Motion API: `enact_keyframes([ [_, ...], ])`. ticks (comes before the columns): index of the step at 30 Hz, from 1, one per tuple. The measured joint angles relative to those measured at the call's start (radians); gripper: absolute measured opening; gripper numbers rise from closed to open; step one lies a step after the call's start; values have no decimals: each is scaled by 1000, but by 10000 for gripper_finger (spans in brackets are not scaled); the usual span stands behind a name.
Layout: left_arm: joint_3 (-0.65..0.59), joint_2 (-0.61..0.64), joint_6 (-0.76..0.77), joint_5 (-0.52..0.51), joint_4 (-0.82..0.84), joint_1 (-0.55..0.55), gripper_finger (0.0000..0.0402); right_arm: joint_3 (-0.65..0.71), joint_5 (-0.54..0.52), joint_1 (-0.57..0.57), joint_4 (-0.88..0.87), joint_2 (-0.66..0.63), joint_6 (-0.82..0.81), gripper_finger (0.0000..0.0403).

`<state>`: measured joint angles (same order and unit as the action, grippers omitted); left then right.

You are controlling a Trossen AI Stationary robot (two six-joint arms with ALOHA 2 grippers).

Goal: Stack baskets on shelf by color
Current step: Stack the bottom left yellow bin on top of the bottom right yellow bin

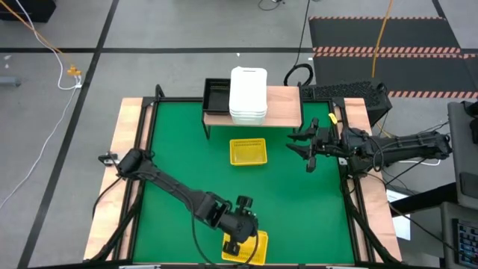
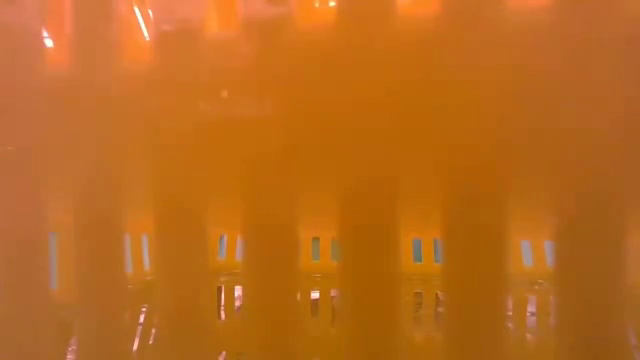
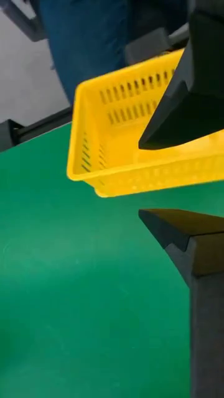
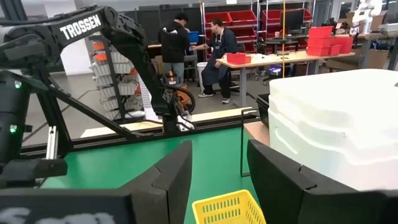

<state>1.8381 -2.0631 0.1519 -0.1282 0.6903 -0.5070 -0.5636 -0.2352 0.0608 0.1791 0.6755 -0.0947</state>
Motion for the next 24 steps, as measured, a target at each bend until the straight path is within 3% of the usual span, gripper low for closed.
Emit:
enact_keyframes([
  [11, -2, -70, 88, -35, -4, -13, 160, 0, 4, 0, -12, 0, -18, 148],
  [13, -2, -71, 125, -31, -6, -12, 134, 0, 4, 0, -14, 0, -30, 148],
  [18, -2, -53, 153, 4, -12, 5, 19, 0, 5, 2, -17, 0, -54, 148],
  [24, -2, -51, 168, 143, -13, 56, 12, 0, 4, 27, -18, 0, -49, 148],
])
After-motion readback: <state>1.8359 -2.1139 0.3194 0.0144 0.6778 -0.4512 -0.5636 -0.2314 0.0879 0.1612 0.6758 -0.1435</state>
